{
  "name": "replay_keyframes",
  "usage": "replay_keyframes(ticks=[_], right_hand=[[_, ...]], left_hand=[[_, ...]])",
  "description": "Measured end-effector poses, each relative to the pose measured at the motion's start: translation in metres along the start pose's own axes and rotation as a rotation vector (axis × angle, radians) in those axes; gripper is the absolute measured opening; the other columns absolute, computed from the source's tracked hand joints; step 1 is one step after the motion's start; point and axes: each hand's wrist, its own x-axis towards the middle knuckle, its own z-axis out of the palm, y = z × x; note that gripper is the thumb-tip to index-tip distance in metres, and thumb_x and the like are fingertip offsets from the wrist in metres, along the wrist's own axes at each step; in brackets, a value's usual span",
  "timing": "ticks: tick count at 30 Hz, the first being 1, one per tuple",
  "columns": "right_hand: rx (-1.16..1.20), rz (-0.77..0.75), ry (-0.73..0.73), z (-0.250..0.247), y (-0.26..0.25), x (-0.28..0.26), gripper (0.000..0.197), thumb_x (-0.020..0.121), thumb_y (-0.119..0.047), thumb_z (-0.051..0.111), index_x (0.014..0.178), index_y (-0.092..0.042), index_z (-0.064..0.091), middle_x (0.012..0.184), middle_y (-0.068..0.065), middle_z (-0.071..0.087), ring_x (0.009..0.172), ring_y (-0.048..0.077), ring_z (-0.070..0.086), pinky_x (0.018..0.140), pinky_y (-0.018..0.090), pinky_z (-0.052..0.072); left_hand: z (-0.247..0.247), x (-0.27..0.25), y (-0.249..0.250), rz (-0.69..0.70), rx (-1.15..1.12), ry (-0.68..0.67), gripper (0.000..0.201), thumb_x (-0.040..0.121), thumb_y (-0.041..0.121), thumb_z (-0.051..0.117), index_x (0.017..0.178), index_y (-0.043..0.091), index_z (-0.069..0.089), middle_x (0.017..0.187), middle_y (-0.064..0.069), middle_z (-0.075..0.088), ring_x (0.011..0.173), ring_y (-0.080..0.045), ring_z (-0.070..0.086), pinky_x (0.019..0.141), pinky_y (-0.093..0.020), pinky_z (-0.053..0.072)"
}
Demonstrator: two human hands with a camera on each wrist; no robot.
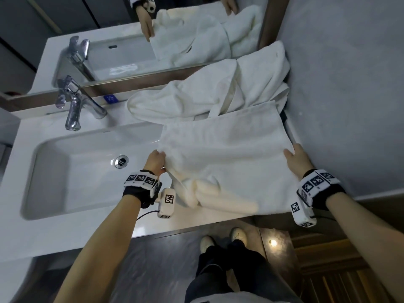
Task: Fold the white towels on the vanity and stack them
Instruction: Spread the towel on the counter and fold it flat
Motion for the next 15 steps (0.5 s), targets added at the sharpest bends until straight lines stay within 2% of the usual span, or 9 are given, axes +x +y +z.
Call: replay_keyframes(ticks=[2, 4, 5, 7, 8, 10, 11, 13, 15], right_hand=[[-0.017, -0.036, 0.019, -0.001, -0.003, 0.002, 0.034, 0.098, -0.026, 0.042, 0.120, -0.001, 0.045, 0.125, 0.018, 0.051, 0.115, 0.031, 0.049, 0.097, 0.039, 0.038], [0.007, -0.073, 0.032, -0.002, -0.006, 0.003, 0.018, 0.096, -0.025, 0.046, 0.104, -0.010, 0.044, 0.106, 0.011, 0.045, 0.099, 0.023, 0.046, 0.087, 0.035, 0.036], [0.022, -0.082, 0.035, -0.003, -0.007, 0.002, 0.014, 0.095, -0.025, 0.047, 0.100, -0.012, 0.043, 0.102, 0.008, 0.042, 0.094, 0.021, 0.042, 0.084, 0.034, 0.035], [0.048, -0.074, 0.018, -0.005, -0.008, -0.002, 0.019, 0.095, -0.024, 0.048, 0.104, -0.007, 0.049, 0.099, 0.008, 0.044, 0.093, 0.020, 0.044, 0.084, 0.035, 0.038], [0.033, -0.061, -0.010, -0.006, -0.006, -0.007, 0.025, 0.095, -0.026, 0.048, 0.107, -0.004, 0.051, 0.099, 0.009, 0.047, 0.094, 0.021, 0.047, 0.085, 0.035, 0.039], [-0.043, -0.015, -0.087, -0.010, -0.001, -0.019, 0.036, 0.095, -0.033, 0.047, 0.109, 0.000, 0.055, 0.103, 0.013, 0.055, 0.100, 0.028, 0.054, 0.086, 0.035, 0.041], [-0.059, 0.012, -0.119, -0.012, 0.003, -0.026, 0.041, 0.095, -0.035, 0.047, 0.111, 0.001, 0.057, 0.107, 0.014, 0.060, 0.103, 0.031, 0.057, 0.086, 0.036, 0.042], [-0.044, 0.061, -0.153, -0.013, 0.015, -0.040, 0.043, 0.094, -0.037, 0.047, 0.111, 0.001, 0.060, 0.112, 0.019, 0.063, 0.103, 0.034, 0.058, 0.088, 0.037, 0.045], [-0.040, 0.102, -0.163, -0.012, 0.027, -0.052, 0.041, 0.093, -0.036, 0.049, 0.108, 0.000, 0.060, 0.112, 0.020, 0.063, 0.103, 0.035, 0.058, 0.092, 0.042, 0.047]], left_hand=[[0.003, 0.000, 0.000, 0.081, 0.302, 0.110, 0.022, 0.097, 0.008, 0.034, 0.109, -0.003, 0.048, 0.120, -0.028, 0.055, 0.111, -0.039, 0.054, 0.087, -0.041, 0.044], [0.003, -0.007, -0.003, 0.166, 0.486, 0.168, 0.013, 0.098, 0.011, 0.035, 0.095, 0.003, 0.044, 0.114, -0.027, 0.057, 0.107, -0.039, 0.054, 0.083, -0.038, 0.039], [0.003, -0.008, -0.006, 0.176, 0.496, 0.163, 0.014, 0.098, 0.014, 0.036, 0.095, 0.003, 0.044, 0.113, -0.027, 0.058, 0.107, -0.039, 0.054, 0.083, -0.037, 0.040], [-0.001, -0.009, -0.014, 0.102, 0.378, 0.093, 0.028, 0.099, 0.024, 0.041, 0.108, -0.001, 0.047, 0.113, -0.023, 0.057, 0.107, -0.036, 0.055, 0.086, -0.039, 0.043], [-0.004, -0.011, -0.018, 0.032, 0.263, 0.034, 0.037, 0.098, 0.031, 0.043, 0.114, -0.002, 0.046, 0.107, -0.019, 0.057, 0.100, -0.033, 0.058, 0.081, -0.038, 0.047], [-0.010, -0.019, -0.026, -0.070, 0.044, -0.086, 0.044, 0.096, 0.042, 0.044, 0.111, 0.001, 0.050, 0.088, -0.010, 0.056, 0.080, -0.024, 0.057, 0.070, -0.031, 0.048], [-0.015, -0.023, -0.031, -0.084, -0.021, -0.126, 0.045, 0.095, 0.045, 0.044, 0.107, 0.002, 0.053, 0.084, -0.009, 0.057, 0.076, -0.021, 0.057, 0.070, -0.029, 0.048], [-0.021, -0.033, -0.043, -0.102, -0.157, -0.181, 0.039, 0.096, 0.043, 0.045, 0.097, 0.007, 0.061, 0.083, -0.007, 0.062, 0.076, -0.018, 0.058, 0.077, -0.030, 0.049], [-0.024, -0.043, -0.055, -0.109, -0.300, -0.206, 0.024, 0.097, 0.023, 0.044, 0.085, 0.010, 0.060, 0.074, -0.004, 0.064, 0.072, -0.017, 0.057, 0.073, -0.028, 0.047]])
